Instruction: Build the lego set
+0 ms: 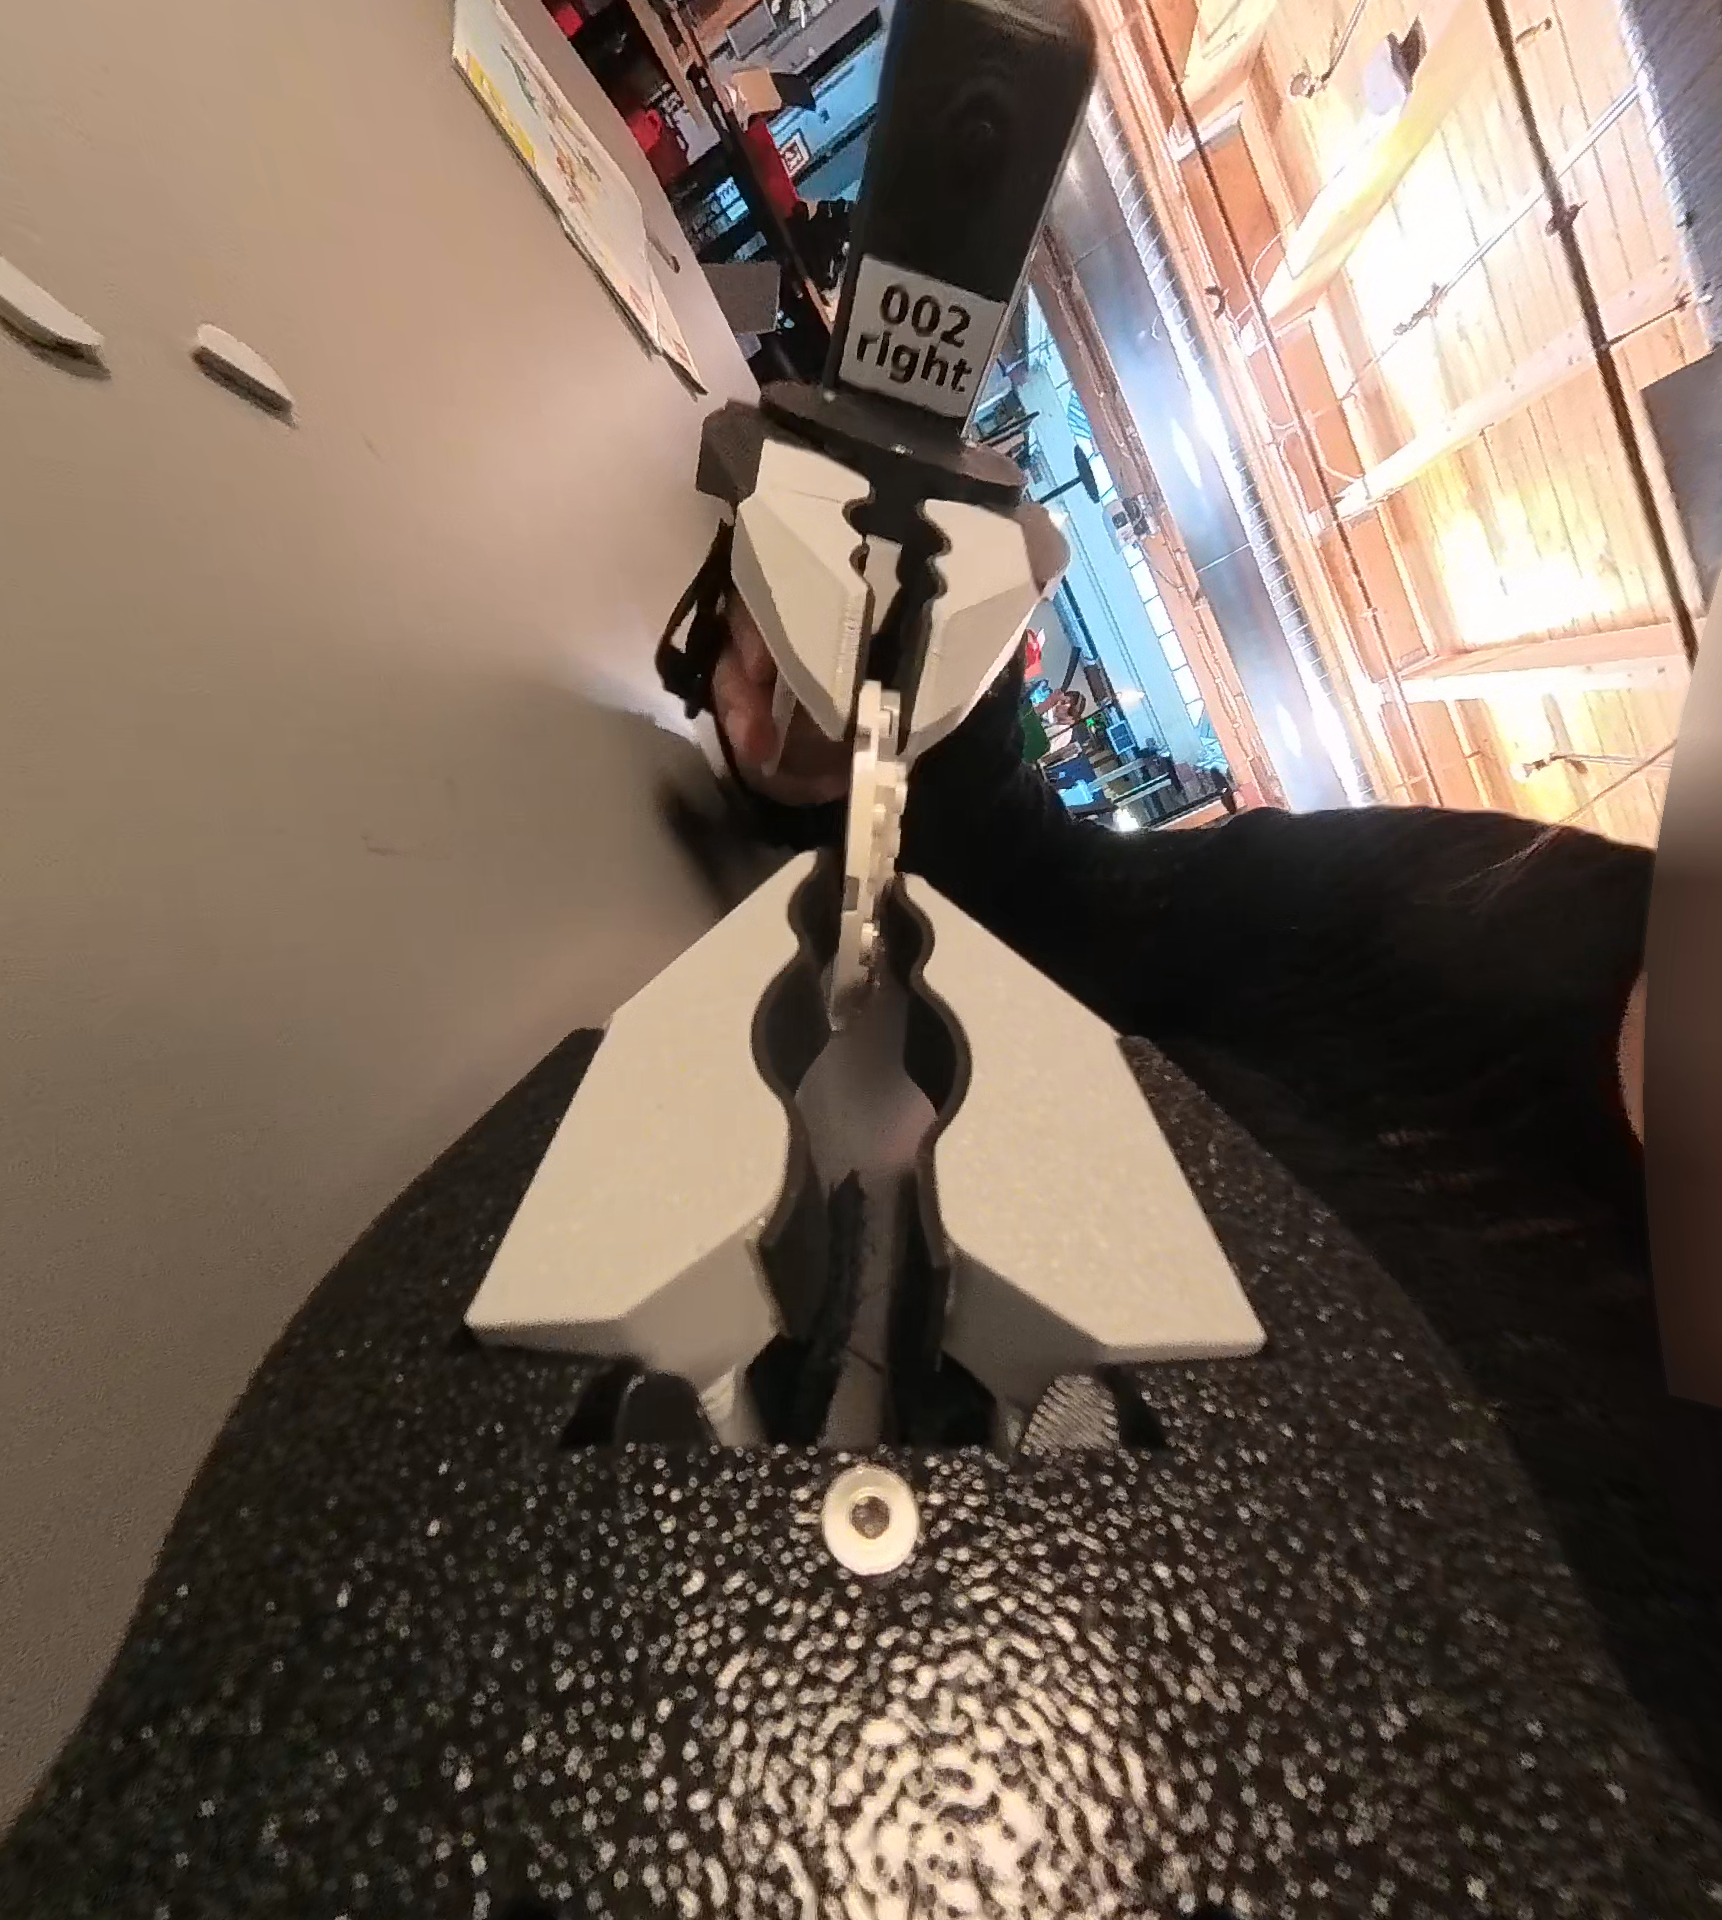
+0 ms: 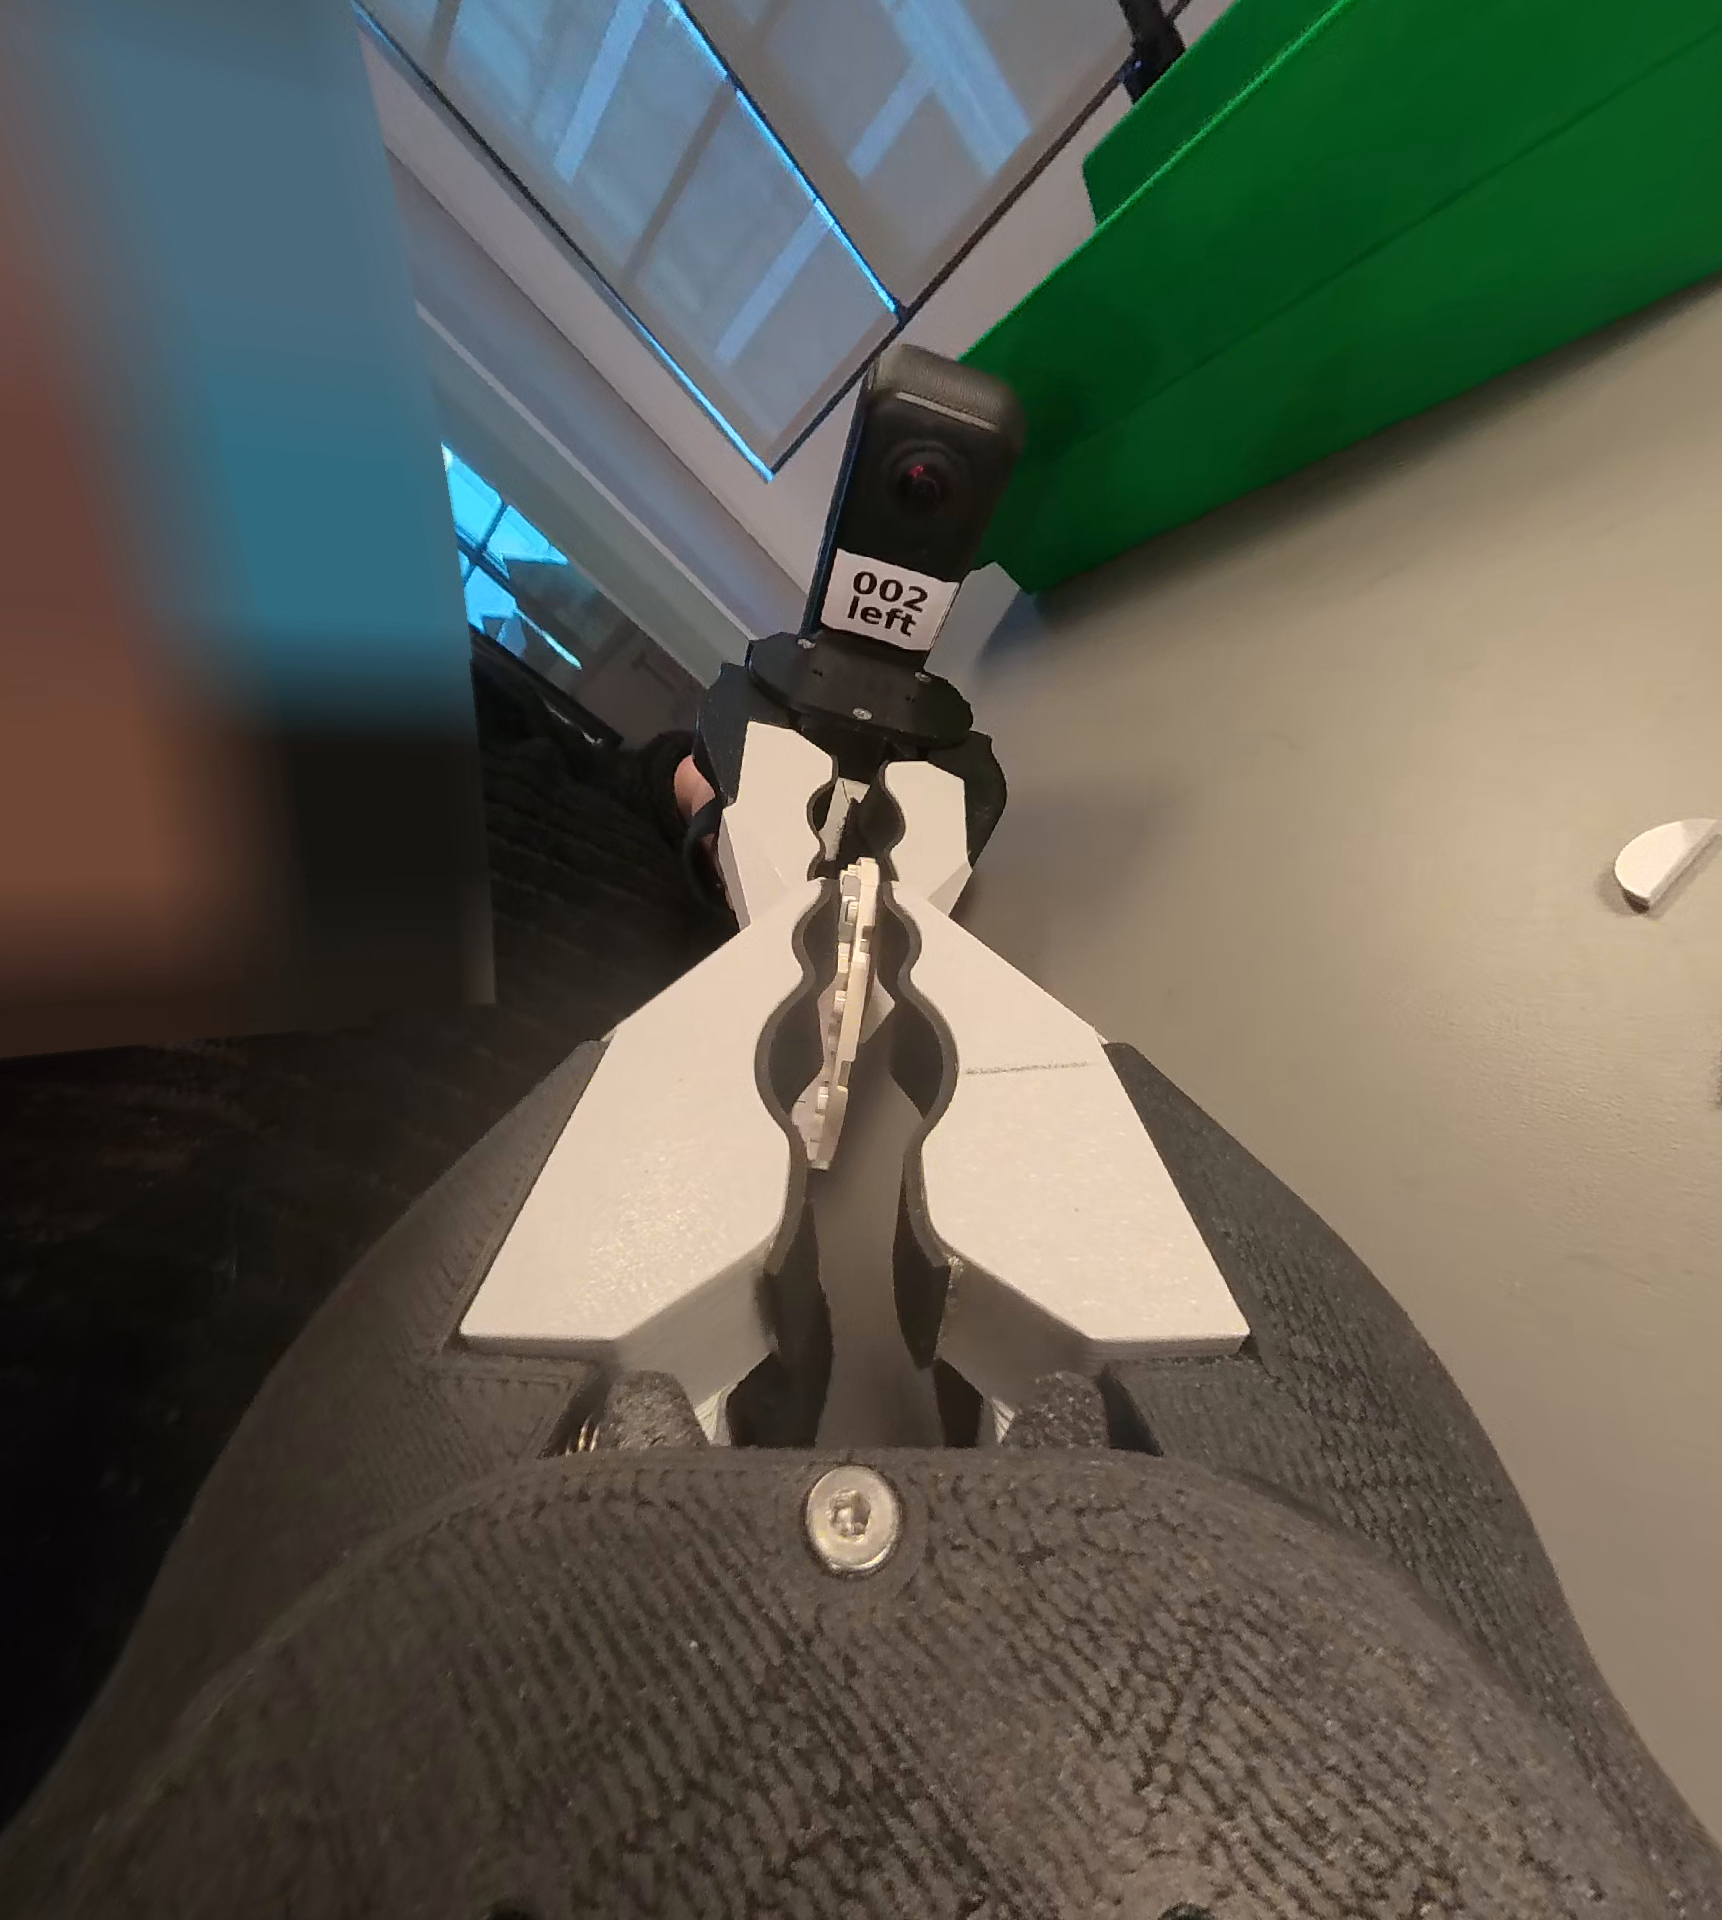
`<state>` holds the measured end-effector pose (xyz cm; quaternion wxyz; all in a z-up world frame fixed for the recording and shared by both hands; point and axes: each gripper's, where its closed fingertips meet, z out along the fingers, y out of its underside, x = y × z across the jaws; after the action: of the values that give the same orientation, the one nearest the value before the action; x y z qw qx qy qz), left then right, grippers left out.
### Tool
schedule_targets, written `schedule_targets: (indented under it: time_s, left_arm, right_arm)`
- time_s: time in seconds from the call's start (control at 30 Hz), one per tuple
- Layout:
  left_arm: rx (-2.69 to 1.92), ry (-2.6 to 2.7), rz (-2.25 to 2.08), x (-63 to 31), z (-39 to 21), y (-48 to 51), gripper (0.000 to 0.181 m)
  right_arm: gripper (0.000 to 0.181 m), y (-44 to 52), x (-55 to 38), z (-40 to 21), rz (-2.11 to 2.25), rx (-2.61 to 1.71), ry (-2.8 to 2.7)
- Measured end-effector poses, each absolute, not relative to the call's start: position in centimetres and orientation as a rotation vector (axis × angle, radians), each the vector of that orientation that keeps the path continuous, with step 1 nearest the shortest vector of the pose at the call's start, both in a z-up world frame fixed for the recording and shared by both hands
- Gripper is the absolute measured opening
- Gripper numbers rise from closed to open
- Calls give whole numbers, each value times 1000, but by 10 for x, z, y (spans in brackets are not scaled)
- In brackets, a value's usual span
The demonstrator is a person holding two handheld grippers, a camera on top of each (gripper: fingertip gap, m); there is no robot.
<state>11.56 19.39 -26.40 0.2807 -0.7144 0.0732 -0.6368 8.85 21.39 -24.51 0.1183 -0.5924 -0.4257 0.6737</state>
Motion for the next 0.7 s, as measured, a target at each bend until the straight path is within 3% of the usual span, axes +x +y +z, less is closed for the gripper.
schedule_targets:
  time_s: [0.07,0.17,0.23,0.4,0.5,0.7]
  left_arm:
    - [-1898,157,-1739,113,-262,196,6]
    - [-1851,96,-1755,107,-257,202,6]
    - [-1763,17,-1799,99,-248,209,6]
    - [-1624,-92,-1776,82,-236,220,6]
    - [-1603,-99,-1733,79,-234,221,6]
    - [-1529,-104,-1680,73,-226,218,6]
  right_arm:
    - [5,218,85,-245,1973,-1735,-1190]
    - [43,226,84,-245,1921,-1724,-1150]
    - [50,234,84,-246,1863,-1731,-1102]
    - [29,228,85,-243,1971,-1767,-946]
    - [3,223,85,-234,2023,-1725,-895]
    - [2,221,79,-225,1993,-1706,-948]
